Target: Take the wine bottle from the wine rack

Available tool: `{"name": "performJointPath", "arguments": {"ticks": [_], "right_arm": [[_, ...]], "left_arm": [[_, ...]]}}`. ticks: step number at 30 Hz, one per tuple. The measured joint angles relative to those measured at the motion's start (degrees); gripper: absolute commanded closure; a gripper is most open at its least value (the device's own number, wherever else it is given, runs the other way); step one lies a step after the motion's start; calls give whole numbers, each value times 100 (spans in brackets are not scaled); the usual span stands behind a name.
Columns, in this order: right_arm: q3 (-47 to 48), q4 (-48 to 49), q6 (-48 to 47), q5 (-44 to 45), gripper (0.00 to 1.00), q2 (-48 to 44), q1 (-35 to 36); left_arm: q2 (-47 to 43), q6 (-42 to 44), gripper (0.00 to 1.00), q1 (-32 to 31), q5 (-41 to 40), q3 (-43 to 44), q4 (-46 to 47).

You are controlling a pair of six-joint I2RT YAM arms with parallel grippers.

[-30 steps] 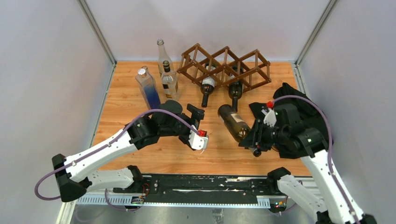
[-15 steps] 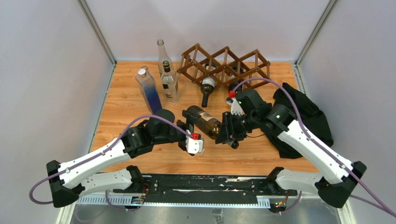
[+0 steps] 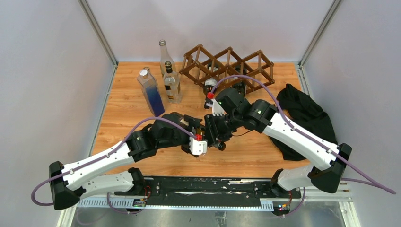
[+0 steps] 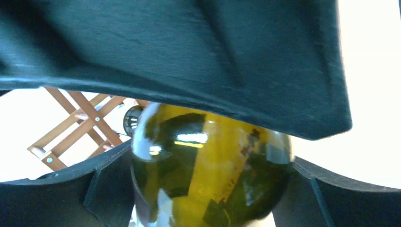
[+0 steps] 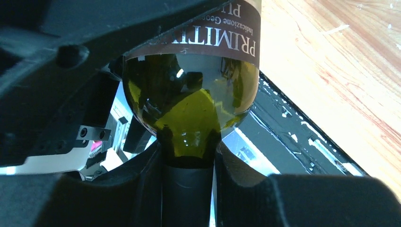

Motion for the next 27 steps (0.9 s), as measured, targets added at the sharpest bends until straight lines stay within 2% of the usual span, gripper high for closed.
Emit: {"name": "performJointPath", "arguments": {"ticks": [1,2,3,4,5,6,7,8,9,16,19,24,27], "right_arm": [[0,-4,0,2,97,9,11],[0,-4,-4,7,88,20,13],[0,-9,-4,-7,76,33,13],[0,-26,-15,-11,58,42,15],[0,-55,-20,-7,46,42,20],[0,-55,-33,28,34,39,33],[0,-4,-59,81,19,22,50],[2,59,-61,170,11,-13,55],[2,109,-155,299,9,-92,52],[24,291,-343,1073,5,-894,-164],[-170,525,-426,1436,4,-1488,-247],[-1399,1132,-538,1895,4,-2612,-260],[-2048,1475,-651,1998,4,-2931,-260]], "left_arm": [[-13,-24,26,-9,-28,-33,0],[-37,15,38,-22,-50,-72,-17],[-55,70,51,-28,-46,-85,-39],[-85,144,69,-37,-50,-120,-61],[-129,127,87,-68,-68,-157,-61],[-177,74,99,-76,-74,-184,-44],[-240,17,100,-83,-111,-214,-55],[-306,-66,100,-81,-175,-258,-72],[-378,-155,100,-76,-254,-319,-98],[-483,-962,100,90,-463,-376,-238],[-479,-1596,100,592,-232,-273,-343],[-186,-3038,100,1749,461,321,-487],[15,-3718,100,2057,940,723,-487]]}}
